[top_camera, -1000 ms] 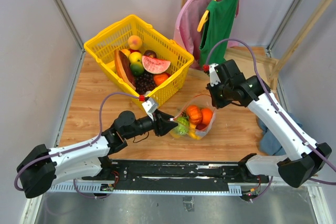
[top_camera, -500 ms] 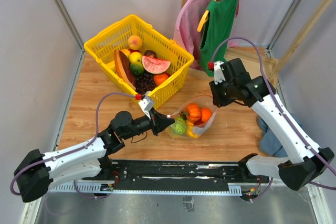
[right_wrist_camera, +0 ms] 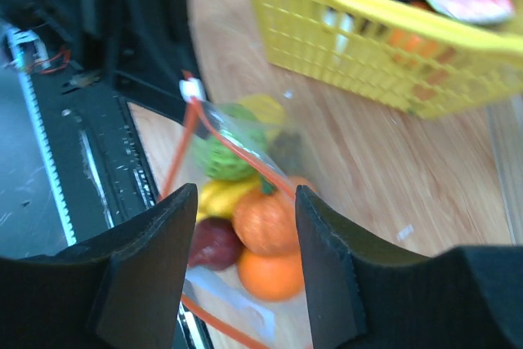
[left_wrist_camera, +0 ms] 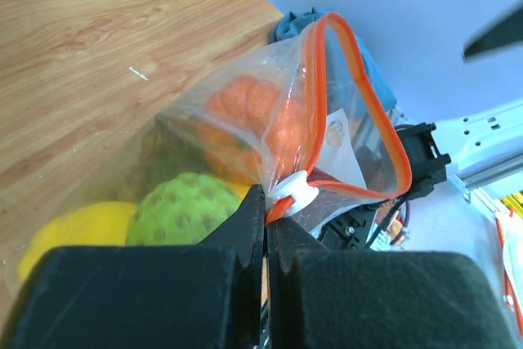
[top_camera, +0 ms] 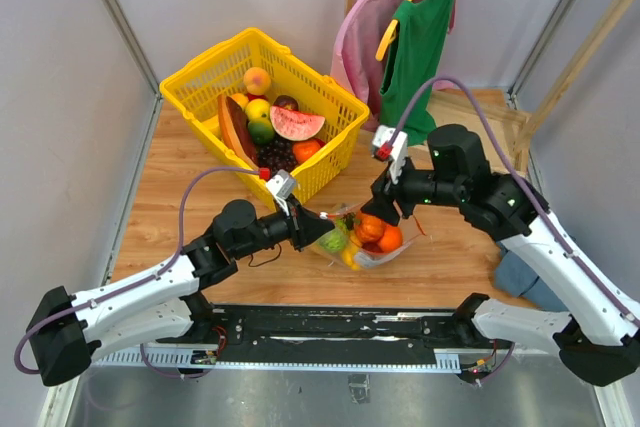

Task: Place the food in the zip-top bag and seal the zipper
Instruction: Zip the zipper food storage bag at the center of the board.

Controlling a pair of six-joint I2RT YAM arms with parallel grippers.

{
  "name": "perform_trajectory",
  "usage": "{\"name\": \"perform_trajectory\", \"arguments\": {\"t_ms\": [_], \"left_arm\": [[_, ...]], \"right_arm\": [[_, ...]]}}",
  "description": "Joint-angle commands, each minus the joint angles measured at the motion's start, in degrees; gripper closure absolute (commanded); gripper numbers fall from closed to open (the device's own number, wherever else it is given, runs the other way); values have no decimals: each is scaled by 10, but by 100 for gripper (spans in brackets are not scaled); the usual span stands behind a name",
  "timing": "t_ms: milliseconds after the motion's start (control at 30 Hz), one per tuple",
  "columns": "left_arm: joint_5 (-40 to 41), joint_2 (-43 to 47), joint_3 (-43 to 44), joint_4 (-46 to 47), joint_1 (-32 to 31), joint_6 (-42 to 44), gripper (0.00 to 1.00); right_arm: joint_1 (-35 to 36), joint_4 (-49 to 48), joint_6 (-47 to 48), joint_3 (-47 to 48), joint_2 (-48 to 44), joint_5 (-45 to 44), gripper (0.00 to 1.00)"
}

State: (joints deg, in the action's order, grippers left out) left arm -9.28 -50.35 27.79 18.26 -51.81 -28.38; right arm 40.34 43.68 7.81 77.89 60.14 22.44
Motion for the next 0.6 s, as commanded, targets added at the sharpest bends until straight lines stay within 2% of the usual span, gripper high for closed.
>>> {"name": "perform_trajectory", "arguments": {"t_ms": [0, 267, 567], "left_arm": [[-12, 11, 37, -13, 2, -12, 100], [-34, 11, 64, -43, 2, 3, 100], [-47, 7, 68, -40, 2, 7, 100]], "right_arm": [[58, -79, 55, -26, 18, 72, 47], [71, -189, 52, -65, 41, 127, 50], [71, -204, 80, -71, 80, 198, 59]]}}
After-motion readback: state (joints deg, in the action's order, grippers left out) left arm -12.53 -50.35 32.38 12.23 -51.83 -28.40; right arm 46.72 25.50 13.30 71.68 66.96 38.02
